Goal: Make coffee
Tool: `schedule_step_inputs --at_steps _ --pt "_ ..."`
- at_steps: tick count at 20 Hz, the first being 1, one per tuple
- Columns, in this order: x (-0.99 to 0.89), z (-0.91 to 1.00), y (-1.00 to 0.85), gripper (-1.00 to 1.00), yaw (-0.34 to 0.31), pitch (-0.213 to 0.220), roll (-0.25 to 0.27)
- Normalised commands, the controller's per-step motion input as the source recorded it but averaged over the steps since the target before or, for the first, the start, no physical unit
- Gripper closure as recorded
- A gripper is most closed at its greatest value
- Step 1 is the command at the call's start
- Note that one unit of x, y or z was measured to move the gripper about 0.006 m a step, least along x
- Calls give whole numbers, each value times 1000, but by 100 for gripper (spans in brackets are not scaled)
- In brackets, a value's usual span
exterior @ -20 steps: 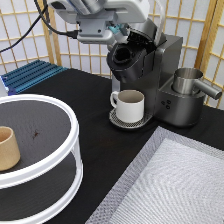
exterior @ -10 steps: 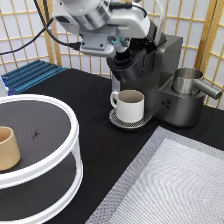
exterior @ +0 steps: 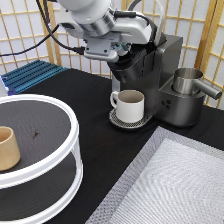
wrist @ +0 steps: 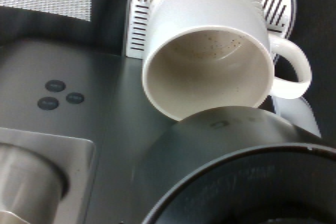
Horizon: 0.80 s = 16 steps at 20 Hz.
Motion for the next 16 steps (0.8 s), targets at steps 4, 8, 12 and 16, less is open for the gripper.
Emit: schedule_step_inputs --at_steps 4,8,12,16 --pt "0 -114 61 100 -5 0 -10" --pt "0 3 267 100 -23 0 -49" --pt "-22 117 460 100 -44 0 -158" --pt "-151 33 351 100 -46 0 -240"
